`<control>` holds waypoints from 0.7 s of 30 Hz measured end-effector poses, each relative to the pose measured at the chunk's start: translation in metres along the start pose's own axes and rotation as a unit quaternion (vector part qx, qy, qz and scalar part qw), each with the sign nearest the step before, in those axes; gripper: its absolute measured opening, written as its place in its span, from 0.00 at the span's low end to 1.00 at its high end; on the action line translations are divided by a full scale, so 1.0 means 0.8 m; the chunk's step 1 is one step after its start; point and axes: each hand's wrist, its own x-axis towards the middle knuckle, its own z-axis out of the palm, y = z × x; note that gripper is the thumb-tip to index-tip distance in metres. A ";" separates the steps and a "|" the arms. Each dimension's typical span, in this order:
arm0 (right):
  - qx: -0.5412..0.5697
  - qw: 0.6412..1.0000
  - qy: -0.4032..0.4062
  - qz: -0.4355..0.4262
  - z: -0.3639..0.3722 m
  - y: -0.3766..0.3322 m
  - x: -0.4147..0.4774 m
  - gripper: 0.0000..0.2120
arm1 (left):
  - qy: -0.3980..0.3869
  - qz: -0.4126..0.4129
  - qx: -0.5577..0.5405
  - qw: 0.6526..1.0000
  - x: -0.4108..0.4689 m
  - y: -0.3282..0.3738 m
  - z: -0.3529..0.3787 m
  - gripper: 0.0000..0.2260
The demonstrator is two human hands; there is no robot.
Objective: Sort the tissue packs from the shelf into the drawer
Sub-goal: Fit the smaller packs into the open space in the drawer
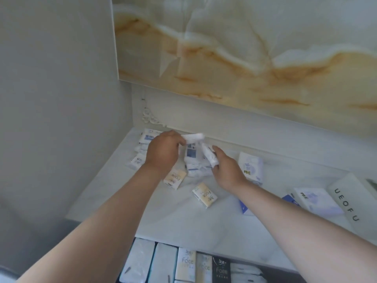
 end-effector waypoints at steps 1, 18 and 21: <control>0.016 0.999 0.030 -0.008 -0.005 -0.002 -0.005 0.28 | 0.019 -0.041 -0.038 0.998 0.000 0.003 -0.006 0.13; 0.045 0.982 -0.182 -0.040 0.023 -0.107 -0.011 0.31 | -0.194 -0.460 -0.279 0.821 -0.018 0.003 -0.030 0.21; 0.095 0.993 -0.074 0.008 0.025 -0.103 0.003 0.28 | -0.190 -0.419 -0.200 0.865 -0.020 -0.008 -0.026 0.19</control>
